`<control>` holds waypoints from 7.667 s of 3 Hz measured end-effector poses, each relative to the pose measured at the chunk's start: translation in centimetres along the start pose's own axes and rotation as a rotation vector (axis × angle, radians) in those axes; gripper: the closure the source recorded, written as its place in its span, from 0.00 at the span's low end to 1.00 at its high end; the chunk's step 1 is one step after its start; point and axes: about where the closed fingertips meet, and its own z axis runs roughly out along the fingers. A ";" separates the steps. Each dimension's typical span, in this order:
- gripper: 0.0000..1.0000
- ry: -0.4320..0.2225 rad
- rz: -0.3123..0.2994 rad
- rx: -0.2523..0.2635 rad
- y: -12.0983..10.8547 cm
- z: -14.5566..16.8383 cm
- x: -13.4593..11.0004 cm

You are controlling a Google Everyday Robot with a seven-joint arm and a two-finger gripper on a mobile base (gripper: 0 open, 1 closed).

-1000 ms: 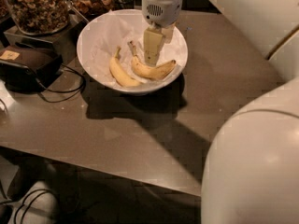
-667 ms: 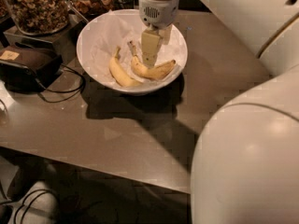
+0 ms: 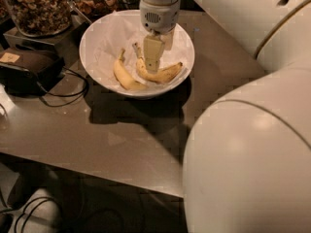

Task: Pick banana from white bowl

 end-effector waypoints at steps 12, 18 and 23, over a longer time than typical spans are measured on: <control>0.50 0.101 -0.058 -0.125 -0.4 6.3 -0.8; 1.00 -0.012 -0.073 -0.072 -0.9 3.6 -0.6; 1.00 -0.171 -0.309 0.004 4.1 -4.9 1.9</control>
Offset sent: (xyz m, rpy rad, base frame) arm -0.0354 -0.0212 -0.0138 -0.1136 0.2221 0.0217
